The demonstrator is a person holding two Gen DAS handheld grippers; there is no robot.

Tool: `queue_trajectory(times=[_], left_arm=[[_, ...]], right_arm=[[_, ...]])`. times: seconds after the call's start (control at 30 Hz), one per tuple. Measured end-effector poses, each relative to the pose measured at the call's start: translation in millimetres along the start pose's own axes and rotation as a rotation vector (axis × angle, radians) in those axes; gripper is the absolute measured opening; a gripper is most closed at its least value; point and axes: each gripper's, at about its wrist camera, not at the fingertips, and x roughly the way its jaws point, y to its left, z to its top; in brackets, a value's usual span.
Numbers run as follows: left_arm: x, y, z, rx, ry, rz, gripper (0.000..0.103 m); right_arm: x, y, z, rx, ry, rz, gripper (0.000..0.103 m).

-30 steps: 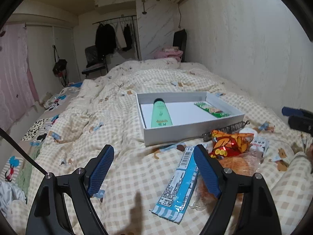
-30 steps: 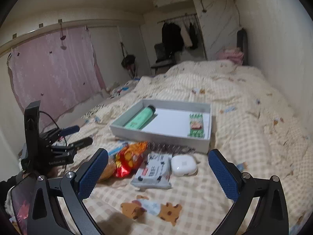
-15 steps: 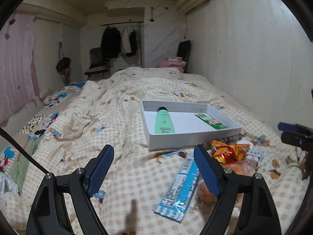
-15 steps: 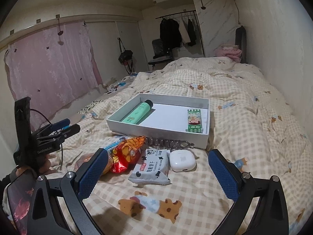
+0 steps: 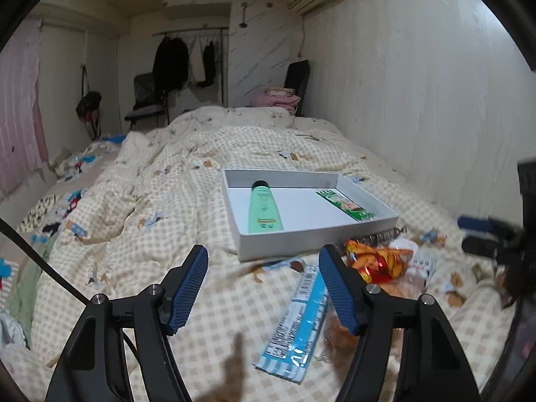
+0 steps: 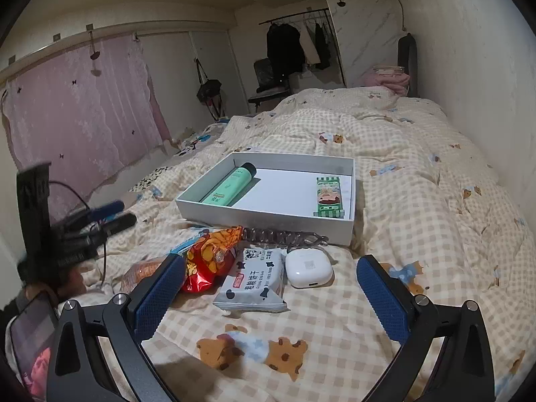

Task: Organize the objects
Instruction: 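Withdraw both grippers from the box and move the left toward the blue wafer packet, then grasp the blue-white wafer packet with the left gripper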

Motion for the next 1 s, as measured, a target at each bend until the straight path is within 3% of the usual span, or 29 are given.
queue_trajectory(times=[0.13,0.3,0.53,0.7,1.0], left_arm=[[2,20,14,-0.09,0.08,-0.131,0.066],[25,33,13,-0.169,0.22,-0.293,0.066],[75,26,-9,-0.181,0.467,-0.365,0.066],[85,8,-15,-0.116,0.511,-0.422,0.065],[116,13,-9,-0.169,0.604,-0.462,0.065]], right_arm=[[0,-1,0,0.004,0.003,0.006,0.103],[0,0,0,0.004,0.004,0.008,0.103],[0,0,0,0.005,0.005,0.007,0.103],[2,-1,1,0.008,0.014,0.01,0.103],[3,-1,0,0.009,0.019,0.01,0.103]])
